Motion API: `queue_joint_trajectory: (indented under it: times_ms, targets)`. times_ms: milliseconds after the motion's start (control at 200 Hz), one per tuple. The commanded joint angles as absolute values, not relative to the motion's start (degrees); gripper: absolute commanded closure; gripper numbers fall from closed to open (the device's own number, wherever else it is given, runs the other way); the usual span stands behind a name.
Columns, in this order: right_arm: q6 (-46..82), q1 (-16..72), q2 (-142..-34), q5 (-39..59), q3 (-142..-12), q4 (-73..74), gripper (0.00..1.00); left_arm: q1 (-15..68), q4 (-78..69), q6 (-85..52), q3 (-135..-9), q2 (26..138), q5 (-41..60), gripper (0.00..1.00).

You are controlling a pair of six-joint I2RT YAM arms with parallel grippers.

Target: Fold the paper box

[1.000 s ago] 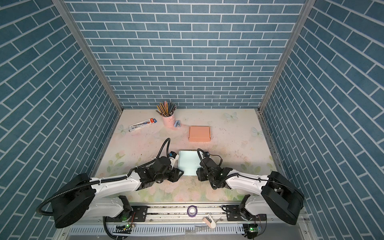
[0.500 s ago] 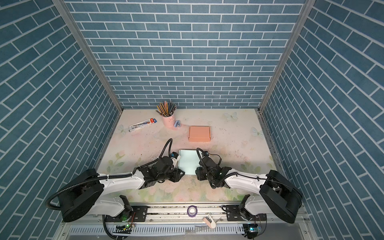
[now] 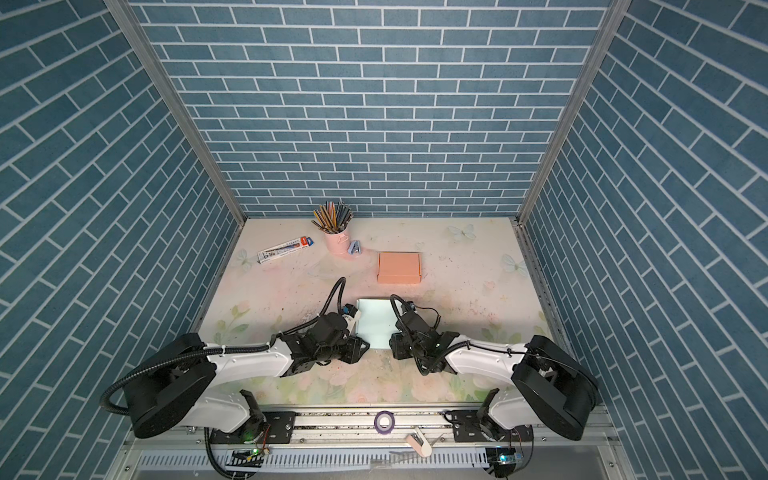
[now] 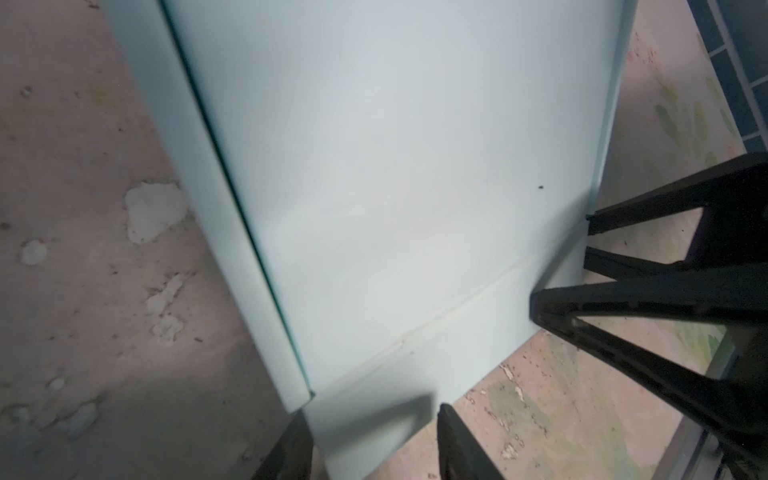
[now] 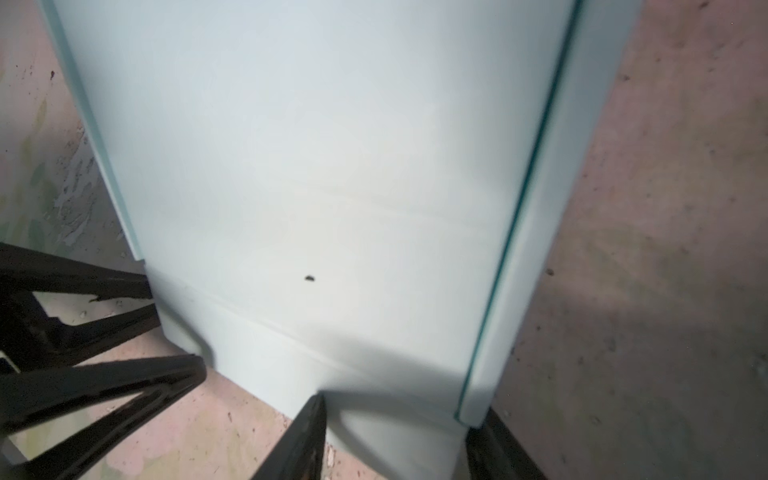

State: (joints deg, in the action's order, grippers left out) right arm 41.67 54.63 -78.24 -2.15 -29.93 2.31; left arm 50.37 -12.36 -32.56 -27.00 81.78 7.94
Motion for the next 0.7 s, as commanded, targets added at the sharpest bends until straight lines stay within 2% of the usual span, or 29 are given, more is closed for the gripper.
queue_joint_trajectory:
  times_ms: [0,695]
  targets:
    - [41.5,54.9,-78.9,-2.8,-31.7,3.2,0.47,50.4,-15.2,-32.9,-28.3,82.0,8.5,0.52]
    - [40.8,53.6,-79.1,-3.7,-31.0,2.6,0.48,48.4,-6.7,-29.2,-27.1,74.0,7.6,0.49]
